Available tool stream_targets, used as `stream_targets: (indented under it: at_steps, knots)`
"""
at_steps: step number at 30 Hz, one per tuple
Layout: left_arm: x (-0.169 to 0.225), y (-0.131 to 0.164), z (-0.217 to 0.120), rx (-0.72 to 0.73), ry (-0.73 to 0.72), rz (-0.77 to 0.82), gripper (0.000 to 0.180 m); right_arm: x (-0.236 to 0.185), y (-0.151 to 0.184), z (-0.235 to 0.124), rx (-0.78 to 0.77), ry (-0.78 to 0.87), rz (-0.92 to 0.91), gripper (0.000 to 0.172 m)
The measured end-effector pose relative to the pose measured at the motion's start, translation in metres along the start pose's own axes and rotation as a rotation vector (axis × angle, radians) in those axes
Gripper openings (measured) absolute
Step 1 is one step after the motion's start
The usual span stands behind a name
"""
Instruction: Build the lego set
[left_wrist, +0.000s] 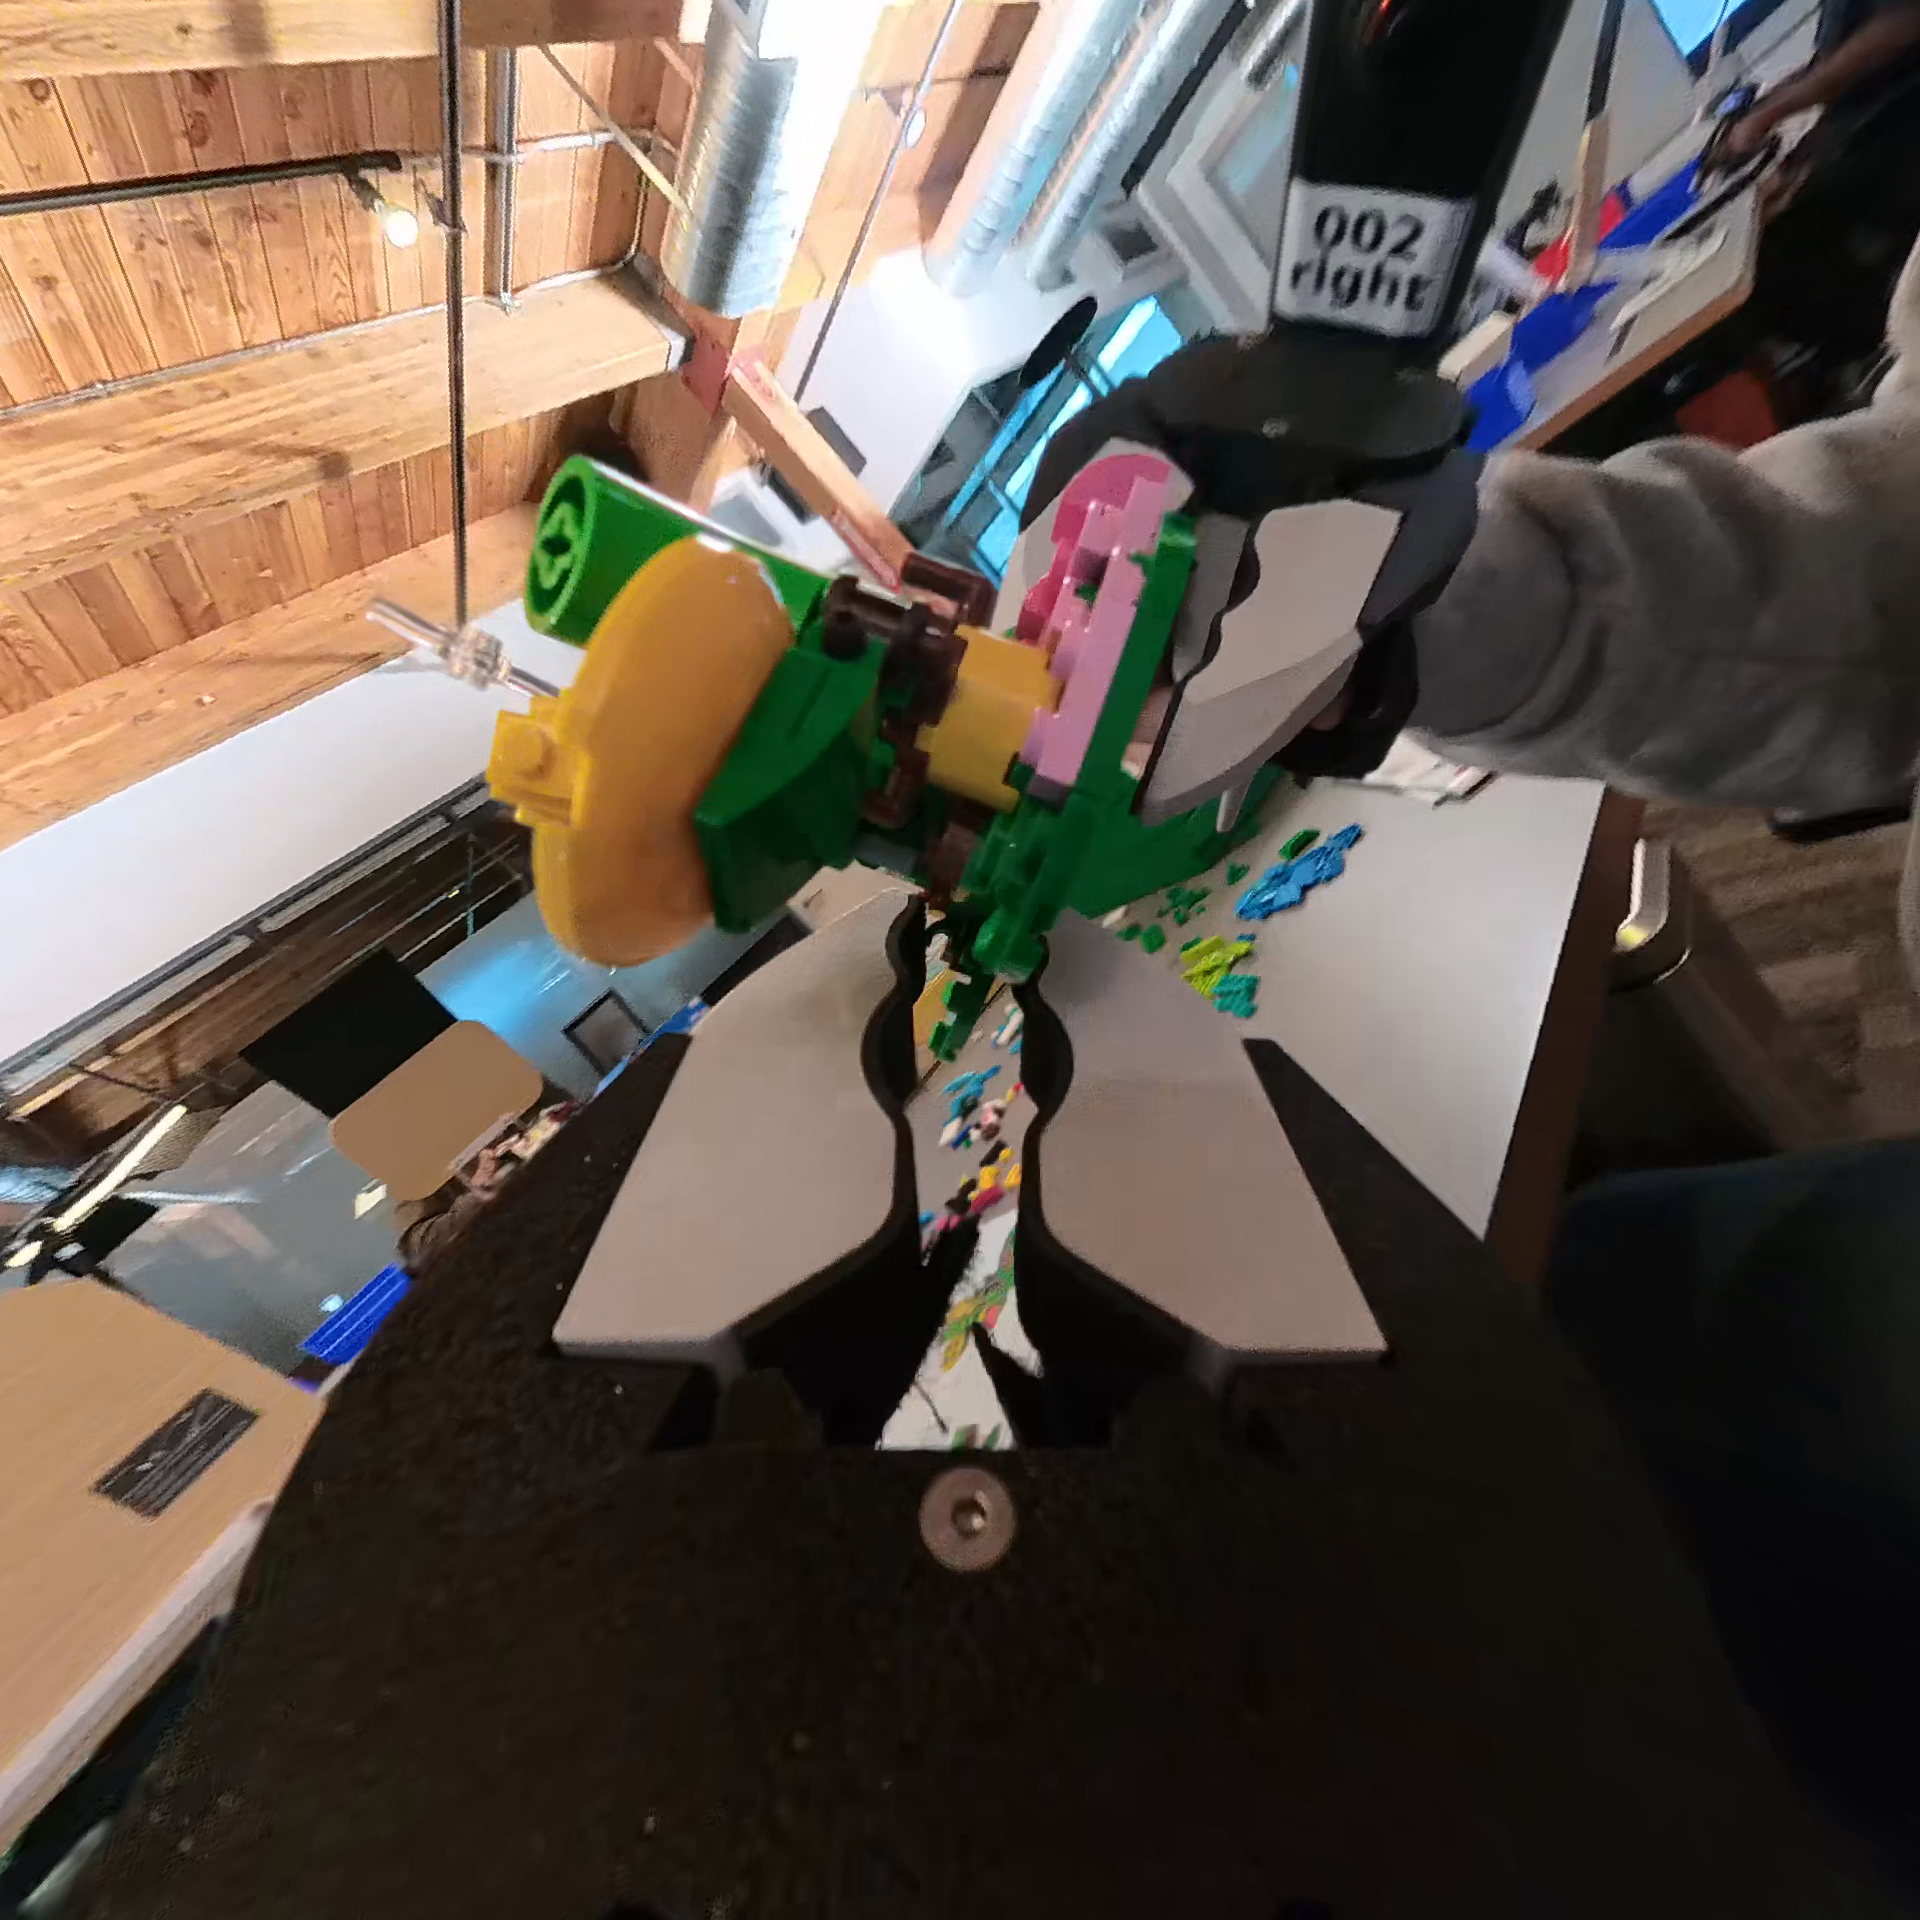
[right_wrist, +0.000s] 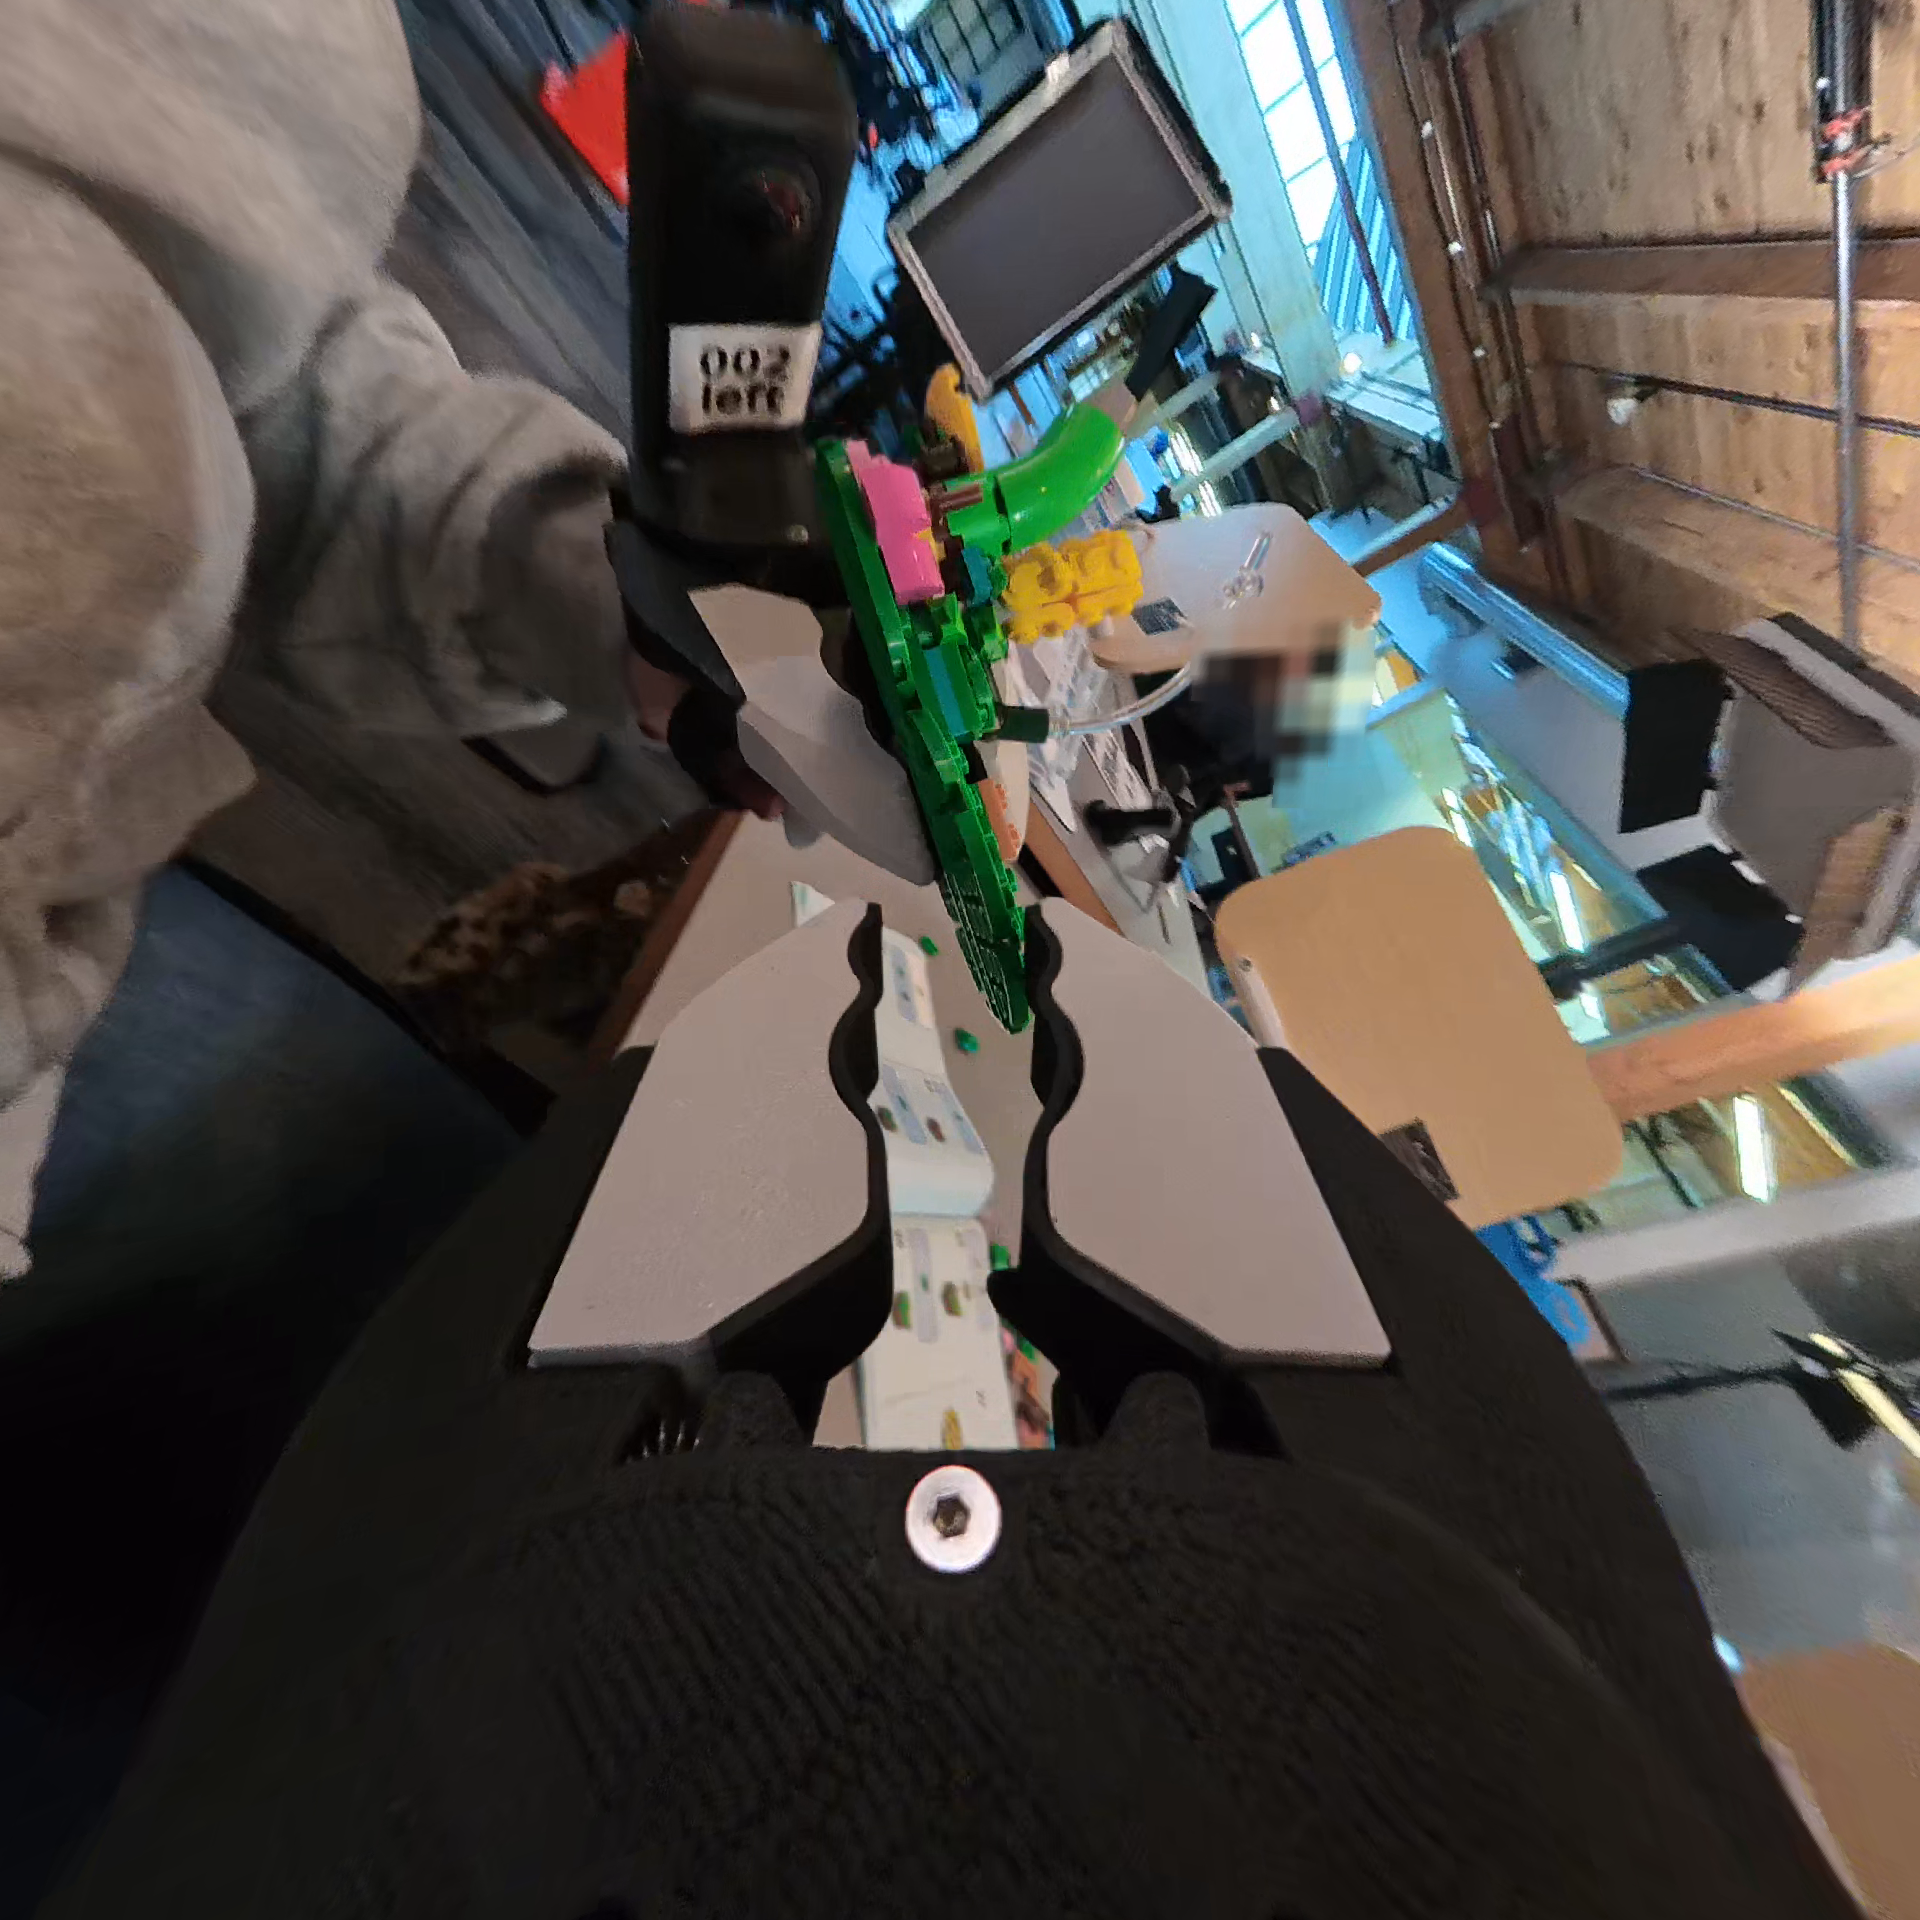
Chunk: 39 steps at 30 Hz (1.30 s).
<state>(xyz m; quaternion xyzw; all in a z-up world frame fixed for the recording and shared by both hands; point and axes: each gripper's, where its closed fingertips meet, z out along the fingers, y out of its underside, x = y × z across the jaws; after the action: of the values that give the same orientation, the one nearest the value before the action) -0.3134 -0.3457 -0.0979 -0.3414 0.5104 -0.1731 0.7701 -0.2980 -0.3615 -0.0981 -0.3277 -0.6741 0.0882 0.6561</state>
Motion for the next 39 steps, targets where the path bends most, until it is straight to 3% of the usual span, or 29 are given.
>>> stream_targets:
  at_steps: [12, 18, 21, 30, 39]
  knots:
    - [-0.011, 0.026, -0.003, -0.318, -0.016, 0.253, 0.015, 0.007, 0.033, 0.001, -0.399, 0.093, -0.338, 0.029]
    - [-0.005, 0.02, 0.0, -0.311, 0.004, 0.266, 0.015, 0.006, 0.041, 0.006, -0.48, 0.113, -0.441, 0.015]
    - [-0.004, 0.017, 0.0, -0.29, 0.0, 0.277, 0.015, 0.008, 0.038, 0.006, -0.468, 0.132, -0.468, 0.003]
    - [-0.007, 0.012, -0.002, -0.187, -0.009, 0.276, 0.036, 0.006, 0.025, 0.005, -0.318, 0.107, -0.342, 0.002]
    - [-0.005, 0.012, 0.004, -0.11, 0.04, 0.278, 0.019, 0.001, 0.015, 0.006, -0.206, 0.059, -0.229, 0.003]
